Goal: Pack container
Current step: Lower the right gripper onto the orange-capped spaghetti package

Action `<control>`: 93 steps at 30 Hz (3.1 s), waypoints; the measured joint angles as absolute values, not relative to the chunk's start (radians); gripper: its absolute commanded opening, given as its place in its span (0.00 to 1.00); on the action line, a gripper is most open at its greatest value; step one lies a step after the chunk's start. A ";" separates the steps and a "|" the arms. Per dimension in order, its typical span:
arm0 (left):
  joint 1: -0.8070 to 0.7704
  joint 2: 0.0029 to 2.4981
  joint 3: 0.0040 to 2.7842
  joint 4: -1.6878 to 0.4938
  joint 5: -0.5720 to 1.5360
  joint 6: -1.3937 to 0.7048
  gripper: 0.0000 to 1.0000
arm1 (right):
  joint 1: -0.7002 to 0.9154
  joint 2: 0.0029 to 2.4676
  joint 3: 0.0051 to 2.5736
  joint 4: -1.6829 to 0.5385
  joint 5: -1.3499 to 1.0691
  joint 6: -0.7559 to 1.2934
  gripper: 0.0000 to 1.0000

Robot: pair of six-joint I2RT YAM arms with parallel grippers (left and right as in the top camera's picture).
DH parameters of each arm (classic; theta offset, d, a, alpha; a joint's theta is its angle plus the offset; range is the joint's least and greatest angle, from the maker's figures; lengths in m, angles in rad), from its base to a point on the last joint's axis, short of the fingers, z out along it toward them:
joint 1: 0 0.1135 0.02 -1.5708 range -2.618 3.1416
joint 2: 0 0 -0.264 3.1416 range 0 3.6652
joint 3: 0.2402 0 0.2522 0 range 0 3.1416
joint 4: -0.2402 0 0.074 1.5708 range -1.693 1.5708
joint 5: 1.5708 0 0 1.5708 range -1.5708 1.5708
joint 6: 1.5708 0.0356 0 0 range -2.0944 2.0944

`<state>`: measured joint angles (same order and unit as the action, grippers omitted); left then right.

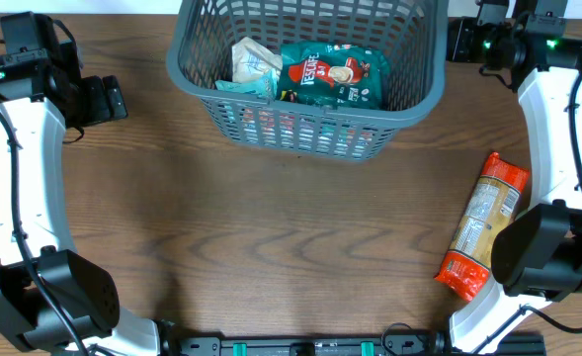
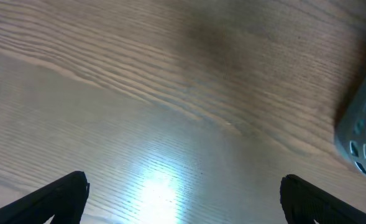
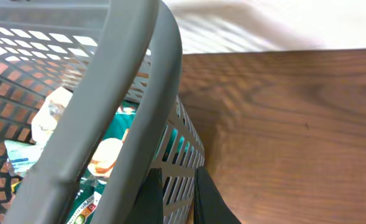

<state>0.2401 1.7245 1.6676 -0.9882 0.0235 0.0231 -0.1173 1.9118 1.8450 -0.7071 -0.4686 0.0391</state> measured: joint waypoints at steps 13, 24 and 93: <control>0.240 1.724 1.668 -0.987 0.023 0.023 0.99 | -0.100 1.934 1.845 -0.691 -0.496 0.026 0.02; 0.240 1.724 1.668 -0.987 0.023 0.023 0.99 | -0.076 1.974 1.845 -0.649 -0.579 -0.002 0.10; 0.240 1.724 1.668 -0.976 0.023 0.035 0.99 | -0.232 1.246 1.043 -1.183 0.236 0.550 0.99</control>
